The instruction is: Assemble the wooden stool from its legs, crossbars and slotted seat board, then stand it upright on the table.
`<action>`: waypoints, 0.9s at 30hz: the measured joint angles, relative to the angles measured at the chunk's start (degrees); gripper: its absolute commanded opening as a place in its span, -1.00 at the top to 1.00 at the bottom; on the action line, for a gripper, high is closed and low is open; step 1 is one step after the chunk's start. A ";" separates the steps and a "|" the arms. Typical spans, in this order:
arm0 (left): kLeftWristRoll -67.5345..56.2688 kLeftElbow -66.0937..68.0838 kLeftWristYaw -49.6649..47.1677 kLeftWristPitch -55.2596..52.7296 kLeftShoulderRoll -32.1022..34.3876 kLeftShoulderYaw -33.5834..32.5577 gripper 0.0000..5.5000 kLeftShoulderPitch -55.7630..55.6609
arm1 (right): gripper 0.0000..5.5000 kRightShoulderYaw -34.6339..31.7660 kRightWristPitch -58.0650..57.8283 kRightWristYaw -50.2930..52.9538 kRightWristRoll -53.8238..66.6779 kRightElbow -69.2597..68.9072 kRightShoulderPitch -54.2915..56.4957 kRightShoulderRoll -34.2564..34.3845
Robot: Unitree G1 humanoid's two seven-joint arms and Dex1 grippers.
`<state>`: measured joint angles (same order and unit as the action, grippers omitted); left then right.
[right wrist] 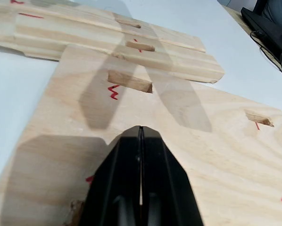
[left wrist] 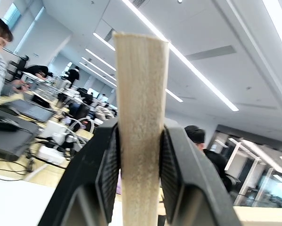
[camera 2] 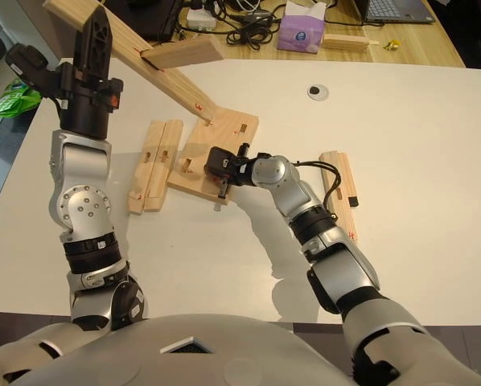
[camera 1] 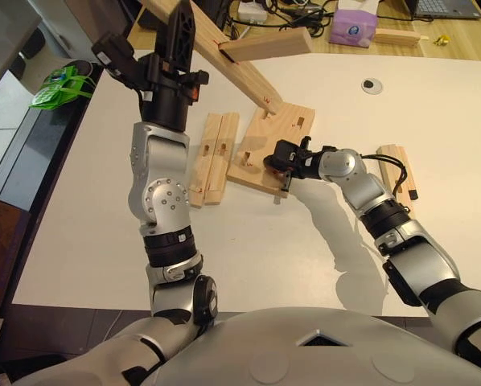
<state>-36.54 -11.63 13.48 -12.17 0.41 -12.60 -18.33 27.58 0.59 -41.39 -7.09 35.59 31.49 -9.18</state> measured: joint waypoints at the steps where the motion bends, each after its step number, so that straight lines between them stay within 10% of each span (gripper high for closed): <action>1: 1.32 0.11 -0.99 0.50 0.00 0.26 0.63 0.10 | 1.00 -0.70 -0.19 0.15 0.45 -0.18 -0.07 0.31; 12: 15.65 -12.39 -9.11 -1.98 1.87 7.77 0.63 10.62 | 1.00 -26.62 -13.64 8.06 10.20 -22.93 -19.36 -14.24; 27: 19.53 -8.09 -1.15 3.54 6.60 10.55 0.63 14.57 | 1.00 -32.13 -17.33 13.45 14.65 -25.04 -19.79 -13.19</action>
<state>-17.00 -19.72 12.33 -8.63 7.01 -2.04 -3.76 -4.56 -16.75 -27.94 7.56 10.54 11.70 -22.37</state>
